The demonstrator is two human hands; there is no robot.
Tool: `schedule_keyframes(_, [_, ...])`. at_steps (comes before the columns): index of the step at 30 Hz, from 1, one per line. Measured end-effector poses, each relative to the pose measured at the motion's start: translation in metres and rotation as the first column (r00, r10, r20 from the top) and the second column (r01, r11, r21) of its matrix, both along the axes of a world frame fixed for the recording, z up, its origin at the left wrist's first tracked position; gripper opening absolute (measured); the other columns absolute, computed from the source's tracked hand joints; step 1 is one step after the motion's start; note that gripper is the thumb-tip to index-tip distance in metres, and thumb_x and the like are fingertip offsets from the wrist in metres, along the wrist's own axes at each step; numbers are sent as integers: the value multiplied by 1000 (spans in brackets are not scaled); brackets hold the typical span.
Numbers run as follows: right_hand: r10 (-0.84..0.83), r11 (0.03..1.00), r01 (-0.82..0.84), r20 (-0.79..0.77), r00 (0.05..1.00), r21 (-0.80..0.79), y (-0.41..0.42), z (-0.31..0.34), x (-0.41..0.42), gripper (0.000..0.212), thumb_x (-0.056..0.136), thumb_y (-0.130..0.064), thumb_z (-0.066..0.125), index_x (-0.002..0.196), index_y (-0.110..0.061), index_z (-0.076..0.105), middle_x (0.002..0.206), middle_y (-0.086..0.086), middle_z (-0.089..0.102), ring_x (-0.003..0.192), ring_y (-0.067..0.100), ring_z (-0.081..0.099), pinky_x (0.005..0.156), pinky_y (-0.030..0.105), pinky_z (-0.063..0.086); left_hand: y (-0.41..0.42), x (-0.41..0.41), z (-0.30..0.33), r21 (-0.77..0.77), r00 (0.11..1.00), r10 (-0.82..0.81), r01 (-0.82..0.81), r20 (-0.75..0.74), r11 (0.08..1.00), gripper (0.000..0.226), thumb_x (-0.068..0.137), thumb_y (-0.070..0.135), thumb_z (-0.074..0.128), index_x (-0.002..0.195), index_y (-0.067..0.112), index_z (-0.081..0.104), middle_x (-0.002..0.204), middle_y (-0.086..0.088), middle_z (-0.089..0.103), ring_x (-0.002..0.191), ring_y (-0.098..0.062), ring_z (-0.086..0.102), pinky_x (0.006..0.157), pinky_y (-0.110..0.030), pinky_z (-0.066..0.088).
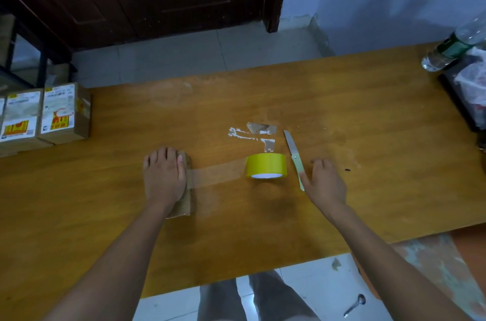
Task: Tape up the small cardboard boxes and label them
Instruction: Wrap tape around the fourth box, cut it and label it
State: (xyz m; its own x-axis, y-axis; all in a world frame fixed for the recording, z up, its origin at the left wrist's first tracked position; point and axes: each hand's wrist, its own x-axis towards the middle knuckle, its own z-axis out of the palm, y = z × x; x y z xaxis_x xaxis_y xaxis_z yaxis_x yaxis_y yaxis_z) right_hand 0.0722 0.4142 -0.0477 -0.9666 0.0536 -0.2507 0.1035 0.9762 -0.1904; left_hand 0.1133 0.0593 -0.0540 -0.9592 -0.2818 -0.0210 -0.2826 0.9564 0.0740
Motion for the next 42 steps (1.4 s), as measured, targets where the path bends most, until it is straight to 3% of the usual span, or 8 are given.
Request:
schedule_keyframes(9, [-114,993,115,93,989,-6,-20,-14,-2,26,92,-24,55,110,-5,52,106,13,58,77,29,57,53,30,35,-7,-1,-5,35,999,-23,24,-42,999,42,99,33,27,101,8,59,100,-11,59,94,-30,54,87,-45,39])
schedule_keyframes(13, [-246,954,256,82,966,-154,-14,-6,8,22,96,-22,47,107,-4,51,79,11,60,56,20,49,45,28,29,-10,-3,-4,82,999,-26,27,-20,996,47,99,37,24,102,8,61,104,-11,60,97,-31,55,88,-45,38])
schedule_keyframes(20, [-438,783,346,-63,897,-517,-45,51,38,25,101,-27,38,84,-9,43,65,9,54,64,34,53,56,39,35,-16,-6,-3,189,1000,-1,-2,20,982,34,101,33,42,113,9,63,119,-13,57,112,-33,52,102,-48,32])
schedule_keyframes(25, [-341,773,206,-119,932,-601,-121,80,79,29,103,-32,32,86,-14,48,66,3,61,56,22,56,53,41,42,-21,-6,5,338,994,75,-45,-76,940,32,99,27,48,121,5,59,125,-14,53,121,-34,46,106,-48,27])
schedule_keyframes(27, [-257,802,149,-110,960,-578,-154,75,97,28,102,-35,29,91,-18,49,62,-2,62,50,14,56,50,39,43,-23,-2,6,298,992,72,-39,-102,954,32,99,26,47,119,4,59,122,-14,55,118,-34,49,105,-48,31])
schedule_keyframes(31, [-64,900,72,33,997,-431,-200,43,121,26,103,-34,29,109,-16,47,75,4,69,65,24,65,59,37,49,-24,12,-4,228,999,-34,39,-25,973,40,102,32,39,123,2,55,123,-15,56,115,-34,50,98,-45,41])
schedule_keyframes(34, [-24,913,62,98,995,-403,-214,21,127,26,103,-35,30,111,-15,45,78,8,69,68,26,66,60,38,51,-25,14,-9,191,999,-18,24,-34,981,40,101,34,37,120,4,54,119,-15,56,109,-33,51,89,-43,42])
schedule_keyframes(42, [61,949,-17,131,990,-316,-236,-11,137,32,102,-39,27,112,-16,48,73,6,65,63,23,63,52,32,46,-26,14,-9,136,999,-25,29,-32,990,43,100,37,31,119,6,54,117,-15,54,107,-33,49,86,-43,40])
